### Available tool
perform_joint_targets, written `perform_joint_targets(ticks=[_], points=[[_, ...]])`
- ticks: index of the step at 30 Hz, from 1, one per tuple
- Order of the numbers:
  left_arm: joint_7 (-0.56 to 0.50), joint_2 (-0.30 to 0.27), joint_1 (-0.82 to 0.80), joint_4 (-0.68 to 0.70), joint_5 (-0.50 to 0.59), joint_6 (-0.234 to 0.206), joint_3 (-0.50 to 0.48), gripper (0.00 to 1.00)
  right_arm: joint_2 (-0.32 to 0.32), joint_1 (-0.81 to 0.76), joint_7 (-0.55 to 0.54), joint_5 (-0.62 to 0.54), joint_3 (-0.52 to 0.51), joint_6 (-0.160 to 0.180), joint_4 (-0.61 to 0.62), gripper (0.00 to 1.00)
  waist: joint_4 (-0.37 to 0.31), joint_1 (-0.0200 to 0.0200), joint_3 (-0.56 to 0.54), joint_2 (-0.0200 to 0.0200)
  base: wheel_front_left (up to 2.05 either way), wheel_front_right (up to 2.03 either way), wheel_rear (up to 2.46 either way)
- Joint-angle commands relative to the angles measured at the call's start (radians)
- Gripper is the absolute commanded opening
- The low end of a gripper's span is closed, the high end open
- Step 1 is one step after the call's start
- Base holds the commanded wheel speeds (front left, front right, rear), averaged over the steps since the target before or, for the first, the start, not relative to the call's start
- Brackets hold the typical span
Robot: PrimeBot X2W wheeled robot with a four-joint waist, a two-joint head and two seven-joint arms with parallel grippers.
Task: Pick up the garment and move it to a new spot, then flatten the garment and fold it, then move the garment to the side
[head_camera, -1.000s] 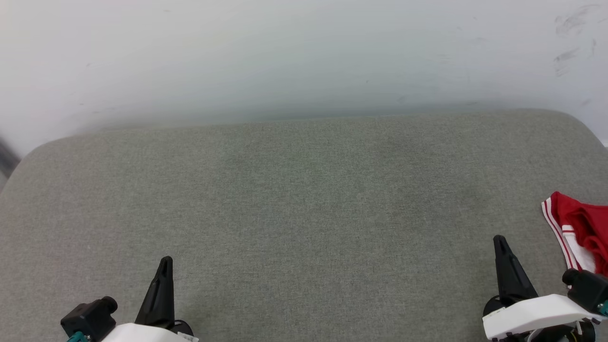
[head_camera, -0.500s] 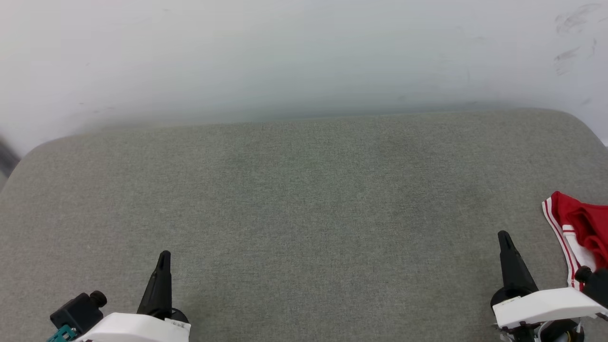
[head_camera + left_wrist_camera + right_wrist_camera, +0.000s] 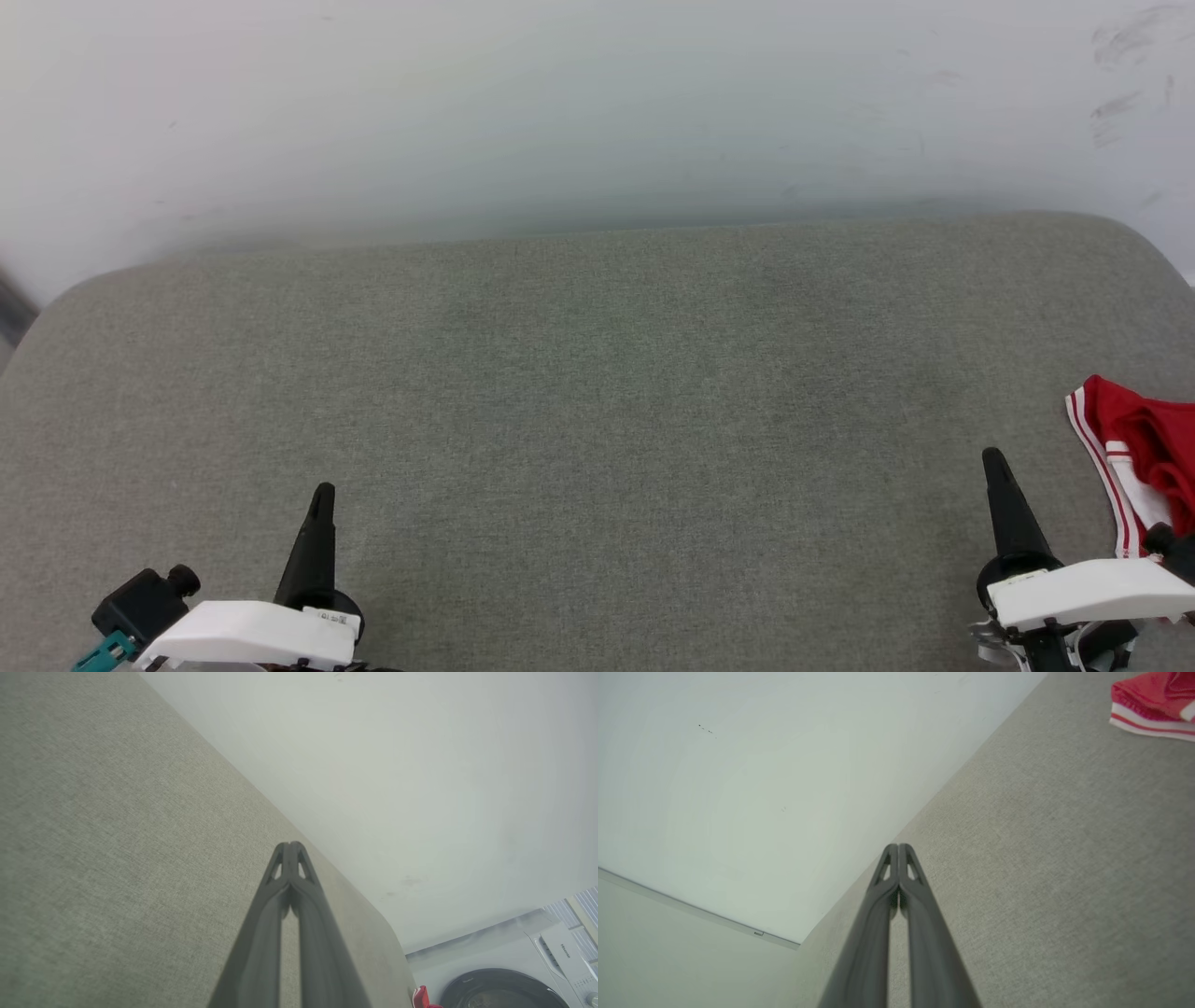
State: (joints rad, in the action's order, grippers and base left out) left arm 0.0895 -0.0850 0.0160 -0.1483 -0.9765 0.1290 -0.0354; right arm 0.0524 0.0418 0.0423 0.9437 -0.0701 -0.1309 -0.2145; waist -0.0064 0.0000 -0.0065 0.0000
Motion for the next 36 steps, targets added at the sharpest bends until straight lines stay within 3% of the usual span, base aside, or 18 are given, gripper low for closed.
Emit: perform_joint_targets(ticks=[1, 36], points=[[-0.007, -0.006, -0.024, 0.005, -0.026, 0.001, -0.004, 0.0, -0.001, 0.028, -0.005, 0.025, -0.003, 0.0, 0.007, 0.0, 0.0, 0.0, 0.0, 0.0, 0.0, 0.0, 0.0], [-0.102, 0.004, -0.082, -0.05, -0.377, 0.002, -0.027, 0.0, -0.002, 0.054, -0.09, 0.38, -0.027, 0.0, -0.013, 0.0, 0.003, 0.0, 0.005, 0.0, 0.0, 0.0, 0.0]])
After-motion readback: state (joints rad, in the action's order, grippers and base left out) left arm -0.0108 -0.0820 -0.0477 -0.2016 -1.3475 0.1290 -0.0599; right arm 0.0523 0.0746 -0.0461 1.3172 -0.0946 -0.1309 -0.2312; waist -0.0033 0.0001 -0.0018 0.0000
